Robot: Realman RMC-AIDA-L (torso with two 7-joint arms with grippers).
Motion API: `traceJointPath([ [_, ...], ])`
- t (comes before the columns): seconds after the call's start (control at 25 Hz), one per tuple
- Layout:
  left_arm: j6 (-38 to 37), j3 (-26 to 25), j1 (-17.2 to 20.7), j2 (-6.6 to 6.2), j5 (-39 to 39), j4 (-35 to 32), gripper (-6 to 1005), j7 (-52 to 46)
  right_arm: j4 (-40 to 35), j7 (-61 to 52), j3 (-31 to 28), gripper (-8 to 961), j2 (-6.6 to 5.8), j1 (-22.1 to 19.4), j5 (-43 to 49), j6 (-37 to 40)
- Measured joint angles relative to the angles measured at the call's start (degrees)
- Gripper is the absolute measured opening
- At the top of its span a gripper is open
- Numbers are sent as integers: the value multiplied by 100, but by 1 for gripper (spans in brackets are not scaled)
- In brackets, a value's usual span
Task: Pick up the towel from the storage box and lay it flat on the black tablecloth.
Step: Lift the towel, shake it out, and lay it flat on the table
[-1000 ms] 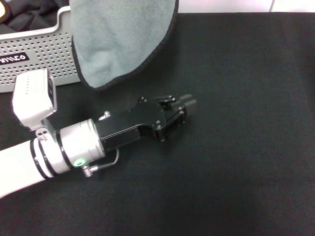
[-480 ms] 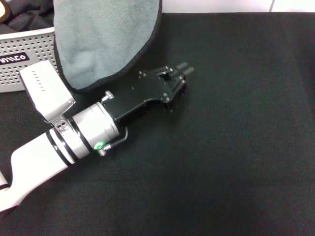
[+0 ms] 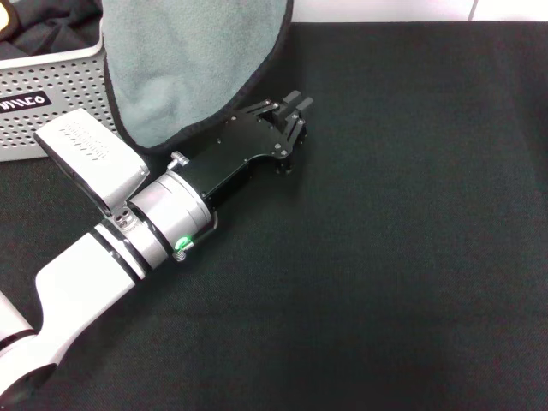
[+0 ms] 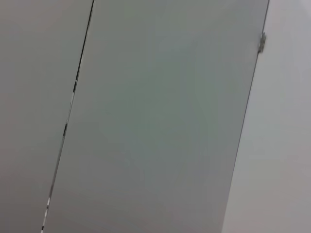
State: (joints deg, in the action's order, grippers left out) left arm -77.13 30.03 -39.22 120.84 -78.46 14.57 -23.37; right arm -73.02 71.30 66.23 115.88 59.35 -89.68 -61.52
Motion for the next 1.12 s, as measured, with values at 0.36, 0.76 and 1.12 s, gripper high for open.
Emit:
traceJointPath([
  [0.36, -376, -566, 81, 0, -6, 203, 149, 182, 2, 5, 4, 18, 5, -189, -124, -3],
  [0.76, -1900, -608, 677, 0, -65, 170, 147, 187, -28, -29, -7, 18, -41, -700, -74, -34],
  [1.12, -3103, -675, 1196, 0, 3, -21, 146, 133, -337, -189, 59, 18, -38, -1145, 74, -235],
])
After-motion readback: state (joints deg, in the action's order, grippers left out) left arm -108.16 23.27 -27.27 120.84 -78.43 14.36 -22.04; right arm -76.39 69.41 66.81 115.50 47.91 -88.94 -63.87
